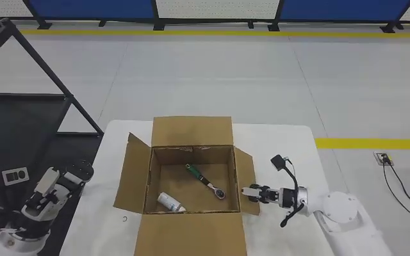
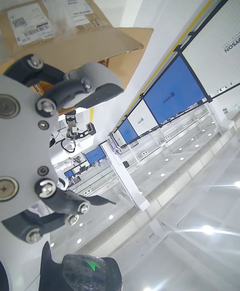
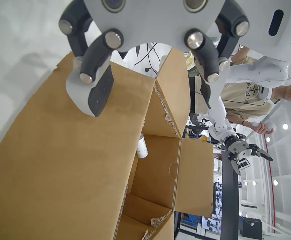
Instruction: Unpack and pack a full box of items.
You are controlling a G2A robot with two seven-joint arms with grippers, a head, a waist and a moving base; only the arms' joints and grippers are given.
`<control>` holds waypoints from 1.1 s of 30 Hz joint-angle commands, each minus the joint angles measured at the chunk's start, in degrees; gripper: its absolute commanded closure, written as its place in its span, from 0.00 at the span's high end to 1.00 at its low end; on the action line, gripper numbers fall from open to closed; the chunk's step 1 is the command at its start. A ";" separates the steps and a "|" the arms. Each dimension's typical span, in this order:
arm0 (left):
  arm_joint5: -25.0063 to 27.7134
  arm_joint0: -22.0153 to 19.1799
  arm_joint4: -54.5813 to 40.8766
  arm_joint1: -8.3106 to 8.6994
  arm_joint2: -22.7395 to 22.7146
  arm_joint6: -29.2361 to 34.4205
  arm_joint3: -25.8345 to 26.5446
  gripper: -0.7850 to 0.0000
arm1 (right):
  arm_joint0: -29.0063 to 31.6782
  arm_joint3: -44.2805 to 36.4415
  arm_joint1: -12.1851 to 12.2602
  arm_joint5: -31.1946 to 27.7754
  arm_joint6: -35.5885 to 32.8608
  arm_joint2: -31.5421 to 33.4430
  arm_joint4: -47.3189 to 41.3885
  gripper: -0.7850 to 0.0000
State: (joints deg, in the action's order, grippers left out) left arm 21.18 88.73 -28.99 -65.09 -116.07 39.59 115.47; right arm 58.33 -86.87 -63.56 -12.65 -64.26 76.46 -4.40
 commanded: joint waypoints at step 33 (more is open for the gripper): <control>7.91 9.83 -8.40 -0.49 -6.95 2.92 -1.45 1.00 | -29.08 -7.51 -4.97 19.80 6.15 -26.66 11.02 1.00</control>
State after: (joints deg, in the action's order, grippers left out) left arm 29.10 98.56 -37.38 -65.58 -123.04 42.45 114.04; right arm 29.03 -94.14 -68.57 7.23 -57.91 49.58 6.63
